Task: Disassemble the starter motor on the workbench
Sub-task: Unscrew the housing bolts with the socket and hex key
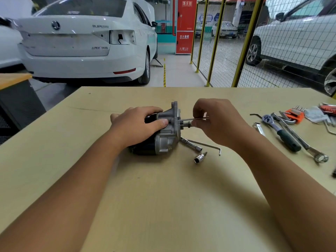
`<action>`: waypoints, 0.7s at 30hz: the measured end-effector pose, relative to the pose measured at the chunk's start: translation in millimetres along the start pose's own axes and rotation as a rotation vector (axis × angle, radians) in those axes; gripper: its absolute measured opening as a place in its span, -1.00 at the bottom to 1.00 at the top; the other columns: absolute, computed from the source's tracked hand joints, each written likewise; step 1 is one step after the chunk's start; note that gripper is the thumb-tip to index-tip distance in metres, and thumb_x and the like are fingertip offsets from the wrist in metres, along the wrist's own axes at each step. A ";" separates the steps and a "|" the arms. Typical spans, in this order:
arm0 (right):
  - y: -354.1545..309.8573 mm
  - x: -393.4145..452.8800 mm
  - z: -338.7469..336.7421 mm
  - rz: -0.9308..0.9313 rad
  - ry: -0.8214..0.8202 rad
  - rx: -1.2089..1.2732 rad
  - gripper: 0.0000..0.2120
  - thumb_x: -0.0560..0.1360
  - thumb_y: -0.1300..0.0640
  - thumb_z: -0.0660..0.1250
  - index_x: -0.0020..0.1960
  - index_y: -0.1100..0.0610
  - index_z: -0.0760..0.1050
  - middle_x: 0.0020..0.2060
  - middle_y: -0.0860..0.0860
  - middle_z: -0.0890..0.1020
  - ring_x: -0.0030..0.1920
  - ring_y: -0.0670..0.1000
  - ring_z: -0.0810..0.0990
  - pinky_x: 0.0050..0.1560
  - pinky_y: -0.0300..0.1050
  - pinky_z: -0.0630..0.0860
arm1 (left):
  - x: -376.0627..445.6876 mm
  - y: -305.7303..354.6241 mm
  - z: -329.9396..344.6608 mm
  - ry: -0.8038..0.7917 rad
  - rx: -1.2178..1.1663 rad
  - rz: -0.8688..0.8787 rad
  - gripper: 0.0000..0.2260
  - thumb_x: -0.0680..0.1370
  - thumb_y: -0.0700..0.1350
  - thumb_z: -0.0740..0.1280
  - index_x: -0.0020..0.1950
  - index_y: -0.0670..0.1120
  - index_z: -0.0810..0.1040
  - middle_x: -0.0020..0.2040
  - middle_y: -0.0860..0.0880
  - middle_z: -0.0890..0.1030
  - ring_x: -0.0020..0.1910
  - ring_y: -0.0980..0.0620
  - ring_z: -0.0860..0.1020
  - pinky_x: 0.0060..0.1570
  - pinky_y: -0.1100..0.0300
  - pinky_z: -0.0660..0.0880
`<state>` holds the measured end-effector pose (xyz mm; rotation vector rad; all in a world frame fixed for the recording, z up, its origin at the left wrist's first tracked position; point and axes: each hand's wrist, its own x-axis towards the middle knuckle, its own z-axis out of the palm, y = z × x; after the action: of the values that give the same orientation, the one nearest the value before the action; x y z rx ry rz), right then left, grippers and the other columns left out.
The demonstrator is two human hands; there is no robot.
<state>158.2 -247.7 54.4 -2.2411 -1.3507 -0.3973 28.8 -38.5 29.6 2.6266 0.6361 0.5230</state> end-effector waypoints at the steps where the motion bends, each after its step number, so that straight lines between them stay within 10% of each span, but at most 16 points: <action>1: -0.8 -0.5 0.6 -0.007 -0.017 0.033 -0.88 0.49 0.09 0.48 -0.08 0.05 0.54 -0.22 -0.09 0.56 -0.20 -0.01 0.50 -0.18 -0.08 0.42 | -0.1 0.4 0.4 0.001 0.001 0.003 -0.42 0.38 0.53 0.08 0.34 0.43 0.47 0.27 0.27 0.59 0.34 0.04 0.47 0.13 -0.03 0.15; 13: -1.8 0.7 6.3 -0.003 0.054 -0.185 -0.96 0.50 -0.05 0.45 -0.09 -0.10 0.64 -0.13 -0.18 0.57 -0.04 0.01 0.46 0.01 0.02 0.33 | 0.4 2.5 1.0 0.012 -0.004 0.004 -0.44 0.39 0.52 0.11 0.32 0.42 0.50 0.25 0.29 0.60 0.31 0.05 0.48 0.12 -0.04 0.16; 21: 4.7 2.8 5.7 -0.077 -0.042 0.070 -0.80 0.58 0.09 0.36 -0.05 0.19 0.70 -0.20 0.08 0.59 -0.18 0.02 0.50 -0.16 -0.12 0.34 | 0.0 3.0 3.2 0.055 -0.032 -0.022 -0.54 0.44 0.51 0.05 0.21 0.45 0.53 0.21 0.30 0.62 0.29 0.06 0.50 0.14 -0.05 0.16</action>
<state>163.7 -244.4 49.7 -2.1569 -1.4535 -0.3267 31.3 -41.9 28.2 2.5803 0.6670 0.5959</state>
